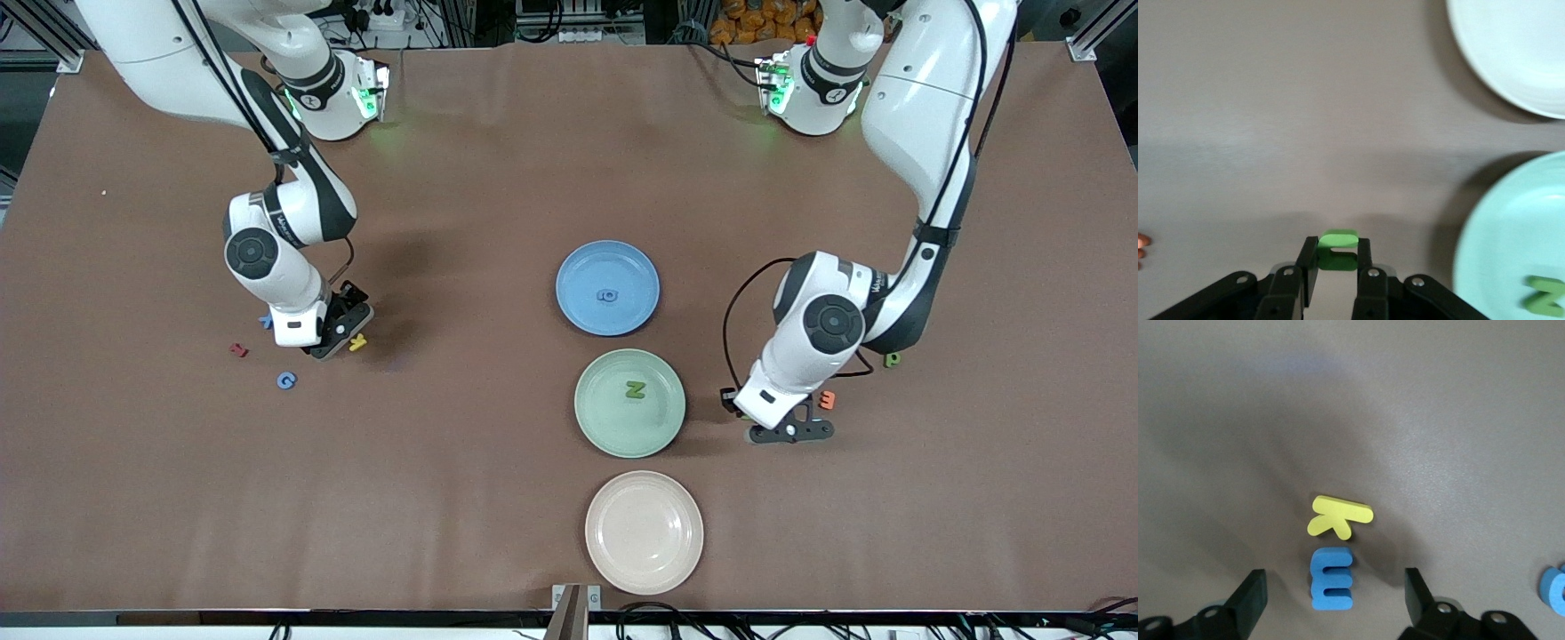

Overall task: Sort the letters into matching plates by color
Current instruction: 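Carry u to the green plate while the right gripper reaches blue m, then place blue m on the blue plate while the left gripper reaches green d, then grasp the green d with the left gripper while the right gripper withdraws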

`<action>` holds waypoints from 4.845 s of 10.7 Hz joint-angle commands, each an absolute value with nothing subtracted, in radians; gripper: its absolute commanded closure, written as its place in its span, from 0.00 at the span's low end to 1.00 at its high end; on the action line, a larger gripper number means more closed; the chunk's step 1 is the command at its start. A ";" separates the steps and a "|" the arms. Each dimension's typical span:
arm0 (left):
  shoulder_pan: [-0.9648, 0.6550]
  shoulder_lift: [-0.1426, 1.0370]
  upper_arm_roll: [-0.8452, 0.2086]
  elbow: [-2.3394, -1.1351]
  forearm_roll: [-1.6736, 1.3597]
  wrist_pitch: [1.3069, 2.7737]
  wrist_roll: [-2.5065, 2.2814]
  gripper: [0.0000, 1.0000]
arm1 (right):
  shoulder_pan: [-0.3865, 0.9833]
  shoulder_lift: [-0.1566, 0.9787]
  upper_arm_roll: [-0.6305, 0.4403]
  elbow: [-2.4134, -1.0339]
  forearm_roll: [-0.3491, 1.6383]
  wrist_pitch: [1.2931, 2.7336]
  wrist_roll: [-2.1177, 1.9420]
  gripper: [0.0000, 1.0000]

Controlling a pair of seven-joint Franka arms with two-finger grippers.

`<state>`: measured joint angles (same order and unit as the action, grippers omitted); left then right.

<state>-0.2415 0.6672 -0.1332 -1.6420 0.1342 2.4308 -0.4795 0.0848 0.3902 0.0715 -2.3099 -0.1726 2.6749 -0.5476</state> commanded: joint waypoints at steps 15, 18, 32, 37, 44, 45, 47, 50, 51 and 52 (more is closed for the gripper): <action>-0.355 0.593 -0.104 -1.565 0.133 2.196 -0.510 0.00 | 0.061 0.292 0.156 -2.319 -0.177 2.556 -0.356 0.82; -0.189 0.470 -0.110 -1.668 0.133 2.112 -0.193 0.00 | 0.151 0.288 0.186 -2.275 0.006 2.519 -0.243 0.82; 0.225 0.465 -0.115 -2.192 0.133 2.772 0.133 0.00 | 0.716 0.678 0.184 -1.691 0.054 2.447 0.955 0.81; 0.232 0.485 -0.114 -2.181 0.133 2.778 0.163 0.01 | 0.721 0.701 0.175 -1.641 0.046 2.409 1.007 0.00; 0.232 0.495 -0.114 -2.171 0.132 2.778 0.189 0.66 | 0.429 0.445 0.112 -1.860 -0.012 2.191 0.850 0.00; 0.232 0.495 -0.114 -2.169 0.132 2.777 0.189 0.84 | 0.360 0.431 0.112 -1.870 -0.012 2.186 0.851 0.00; 0.229 0.495 -0.115 -2.163 0.132 2.777 0.189 1.00 | 0.205 0.411 0.112 -1.870 -0.011 2.178 0.854 0.00; 0.206 0.492 -0.124 -2.116 0.133 2.775 0.192 1.00 | -0.001 0.416 0.110 -1.868 -0.012 2.189 0.853 0.00; 0.201 0.492 -0.139 -2.097 0.133 2.773 0.186 1.00 | -0.038 0.420 0.089 -1.868 -0.012 2.192 0.854 0.00; 0.201 0.494 -0.155 -2.080 0.132 2.773 0.178 1.00 | -0.058 0.425 0.068 -1.871 -0.006 2.207 0.861 0.00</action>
